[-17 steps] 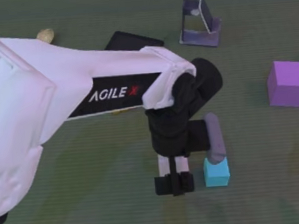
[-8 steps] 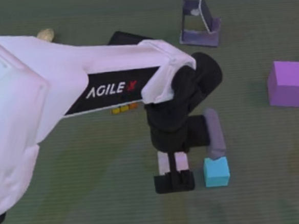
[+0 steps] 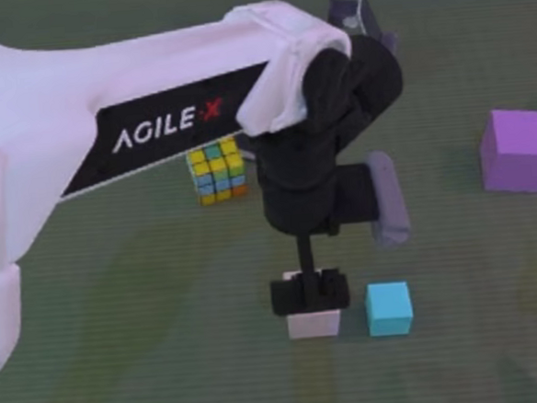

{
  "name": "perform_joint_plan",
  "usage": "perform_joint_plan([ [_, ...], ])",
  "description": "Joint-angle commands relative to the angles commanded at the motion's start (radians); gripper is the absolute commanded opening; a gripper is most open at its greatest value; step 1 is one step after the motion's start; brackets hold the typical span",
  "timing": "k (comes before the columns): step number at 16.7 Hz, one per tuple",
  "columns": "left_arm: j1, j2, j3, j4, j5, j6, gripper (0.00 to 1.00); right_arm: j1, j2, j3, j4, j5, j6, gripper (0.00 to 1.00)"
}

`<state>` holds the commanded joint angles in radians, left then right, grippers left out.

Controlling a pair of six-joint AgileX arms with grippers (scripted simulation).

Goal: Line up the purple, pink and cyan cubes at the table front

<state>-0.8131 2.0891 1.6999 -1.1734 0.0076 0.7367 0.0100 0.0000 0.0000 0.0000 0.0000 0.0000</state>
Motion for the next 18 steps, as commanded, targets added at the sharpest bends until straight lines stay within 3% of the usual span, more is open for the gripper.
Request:
perform_joint_plan([
  [7, 0.041, -0.083, -0.08, 0.054, -0.006, -0.031, 1.0, 0.007, 0.101, 0.102, -0.071, -0.002, 0.015, 1.0],
  [12, 0.195, -0.398, -0.349, 0.223, -0.019, -0.143, 1.0, 0.02, 0.461, 0.448, -0.29, -0.001, 0.059, 1.0],
  [18, 0.449, -1.01, -0.856, 0.528, -0.027, -0.348, 1.0, 0.039, 1.146, 1.026, -0.66, 0.006, 0.122, 1.0],
])
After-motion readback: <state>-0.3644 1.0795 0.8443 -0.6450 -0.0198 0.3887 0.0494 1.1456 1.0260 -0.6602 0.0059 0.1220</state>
